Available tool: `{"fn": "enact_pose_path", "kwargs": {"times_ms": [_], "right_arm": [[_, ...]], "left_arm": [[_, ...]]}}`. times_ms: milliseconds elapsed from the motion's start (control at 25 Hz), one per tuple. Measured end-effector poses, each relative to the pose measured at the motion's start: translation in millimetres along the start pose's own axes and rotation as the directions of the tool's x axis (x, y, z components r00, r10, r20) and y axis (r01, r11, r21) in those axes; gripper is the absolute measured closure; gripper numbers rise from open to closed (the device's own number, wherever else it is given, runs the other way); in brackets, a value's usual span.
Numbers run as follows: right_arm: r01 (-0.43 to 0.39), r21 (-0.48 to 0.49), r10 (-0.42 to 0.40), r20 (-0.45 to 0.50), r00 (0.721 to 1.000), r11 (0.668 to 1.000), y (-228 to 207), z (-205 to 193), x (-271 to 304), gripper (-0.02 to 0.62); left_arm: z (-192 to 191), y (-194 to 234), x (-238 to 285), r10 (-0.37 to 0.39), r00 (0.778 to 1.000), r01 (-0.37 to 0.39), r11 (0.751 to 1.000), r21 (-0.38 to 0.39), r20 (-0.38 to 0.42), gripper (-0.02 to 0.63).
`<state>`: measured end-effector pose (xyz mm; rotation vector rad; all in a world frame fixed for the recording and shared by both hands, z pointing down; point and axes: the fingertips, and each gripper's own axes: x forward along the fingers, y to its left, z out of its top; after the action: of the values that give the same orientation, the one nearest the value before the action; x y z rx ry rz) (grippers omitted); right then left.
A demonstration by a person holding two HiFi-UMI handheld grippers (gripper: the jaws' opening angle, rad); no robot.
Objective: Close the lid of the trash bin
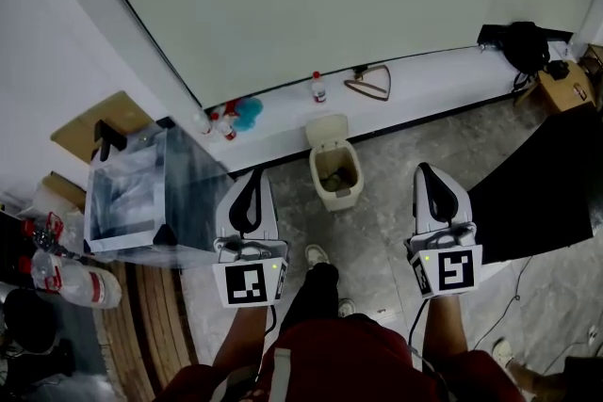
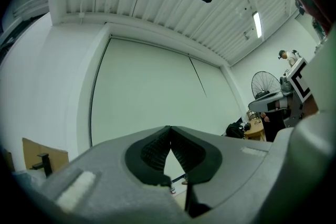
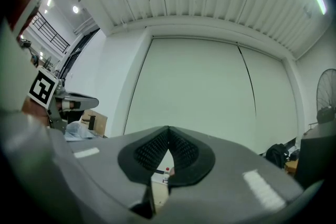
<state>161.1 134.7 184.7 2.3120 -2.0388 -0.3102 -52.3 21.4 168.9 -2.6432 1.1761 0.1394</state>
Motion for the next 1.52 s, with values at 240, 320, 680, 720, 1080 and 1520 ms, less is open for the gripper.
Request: {"fn": "enact_pose_path", "kwargs": {"times_ms": [240, 320, 680, 720, 1080, 1520], "right_arm": [[-0.025, -0.029, 0.025, 0.002, 1.000, 0.999, 7.9, -12.3, 47.1, 0.595], [-0.041, -0.040, 0.041, -0.001, 0.999, 0.998, 12.6, -15.2, 70.3, 0.595], [-0.108, -0.081, 0.107, -0.023, 0.994, 0.991, 43.0, -30.3, 192.6, 0.595], [-0.117, -0.079, 0.115, -0.028, 0.993, 0.990, 46.5, -34.0, 205.8, 0.595], [-0.193, -0.072, 0.186, -0.093, 0.978, 0.979, 79.2, -73.5, 300.1, 0.595], [-0.244, -0.017, 0.235, -0.212, 0.949, 0.970, 86.7, -169.4, 349.2, 0.595]], "left_arm": [[-24.4, 26.8, 30.6, 0.019, 1.000, -0.019, 1.000, -0.016, 0.009, 0.609], [-34.0, 40.5, 43.9, 0.032, 0.999, -0.032, 0.999, -0.023, 0.005, 0.609], [-75.2, 113.8, 112.7, 0.067, 0.998, -0.067, 0.997, -0.039, -0.016, 0.609], [-81.5, 122.8, 119.7, 0.072, 0.997, -0.073, 0.997, -0.039, -0.022, 0.609], [-139.6, 177.2, 168.6, 0.102, 0.991, -0.108, 0.992, -0.068, -0.081, 0.609], [-226.3, 187.1, 190.5, 0.089, 0.975, -0.110, 0.990, -0.092, -0.206, 0.609]]}}
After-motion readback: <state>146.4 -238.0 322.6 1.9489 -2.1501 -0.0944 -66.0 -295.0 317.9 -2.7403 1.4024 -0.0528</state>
